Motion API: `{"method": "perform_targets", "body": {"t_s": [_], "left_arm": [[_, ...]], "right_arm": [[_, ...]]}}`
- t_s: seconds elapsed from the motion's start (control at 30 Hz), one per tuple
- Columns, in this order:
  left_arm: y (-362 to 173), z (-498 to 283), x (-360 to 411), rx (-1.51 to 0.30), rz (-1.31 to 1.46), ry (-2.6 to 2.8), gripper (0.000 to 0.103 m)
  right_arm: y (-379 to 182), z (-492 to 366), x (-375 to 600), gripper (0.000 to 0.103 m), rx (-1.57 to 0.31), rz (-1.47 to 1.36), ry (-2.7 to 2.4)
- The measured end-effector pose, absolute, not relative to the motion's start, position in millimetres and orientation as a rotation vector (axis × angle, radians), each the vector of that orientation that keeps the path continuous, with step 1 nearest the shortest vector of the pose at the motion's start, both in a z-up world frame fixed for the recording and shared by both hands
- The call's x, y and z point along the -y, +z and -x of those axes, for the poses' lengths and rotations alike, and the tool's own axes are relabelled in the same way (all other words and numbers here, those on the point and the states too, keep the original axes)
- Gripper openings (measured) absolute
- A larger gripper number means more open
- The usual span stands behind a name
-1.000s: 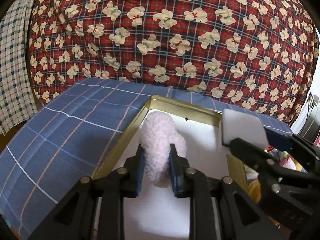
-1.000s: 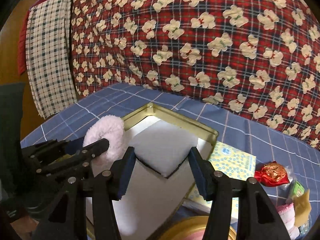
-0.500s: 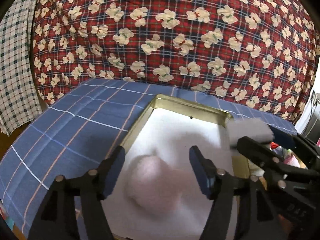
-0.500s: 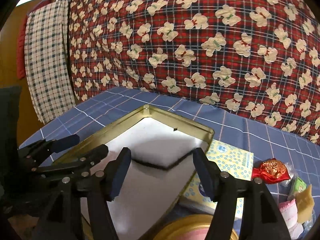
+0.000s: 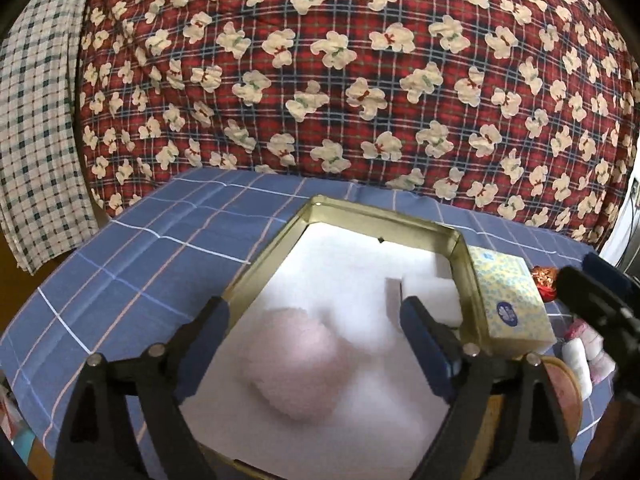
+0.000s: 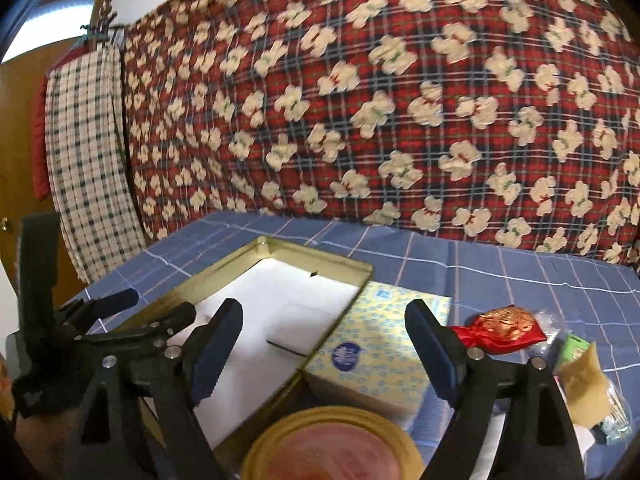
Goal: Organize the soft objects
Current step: 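Open the left gripper over the tin tray while the right gripper releases the sponge there, then grasp the rolled white towel with the left gripper while the right gripper grasps the cotton swab bag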
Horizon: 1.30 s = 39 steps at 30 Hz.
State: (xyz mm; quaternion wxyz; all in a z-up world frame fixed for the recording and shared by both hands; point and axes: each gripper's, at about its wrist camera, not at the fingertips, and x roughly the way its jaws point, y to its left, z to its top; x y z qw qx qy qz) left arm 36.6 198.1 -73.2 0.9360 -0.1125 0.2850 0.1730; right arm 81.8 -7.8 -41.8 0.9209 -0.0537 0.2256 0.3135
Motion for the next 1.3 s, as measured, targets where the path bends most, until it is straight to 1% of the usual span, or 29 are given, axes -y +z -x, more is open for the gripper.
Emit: {"method": "perform_targets", "body": {"t_s": [0.3, 0.4, 0.53, 0.67, 0.9, 0.93, 1.0, 1.07, 1.23, 1.3], "left_arm": [[-73, -33, -198, -0.566, 0.255, 0.364, 0.091], [-70, -32, -186, -0.562, 0.242, 0.333, 0.091], [-61, -32, -149, -0.529, 0.187, 0.239, 0.093], [-53, -35, -101, -0.517, 0.146, 0.119, 0.093], [-49, -42, -18, -0.529, 0.028, -0.047, 0.091], [-49, -44, -9, -0.533, 0.011, -0.060, 0.090], [-50, -48, 11, -0.547, -0.017, -0.089, 0.084], [-52, -51, 24, -0.559, -0.032, -0.116, 0.075], [-64, -64, 53, -0.624, -0.078, -0.170, 0.059], [-70, -70, 60, -0.661, -0.079, -0.185, 0.056]], "right_arm": [[-47, -89, 94, 0.085, -0.472, 0.042, 0.510], [-51, -86, 123, 0.085, -0.460, 0.047, 0.428], [-55, -85, 170, 0.085, -0.445, 0.016, 0.307], [-60, -84, 208, 0.085, -0.437, -0.004, 0.204], [-68, -86, 236, 0.085, -0.449, -0.010, 0.154], [-70, -86, 239, 0.085, -0.449, -0.011, 0.153], [-71, -88, 242, 0.085, -0.452, -0.009, 0.150], [-71, -90, 247, 0.085, -0.459, -0.023, 0.154], [-71, -89, 257, 0.085, -0.450, -0.045, 0.142], [-71, -90, 264, 0.085, -0.453, -0.067, 0.132]]}}
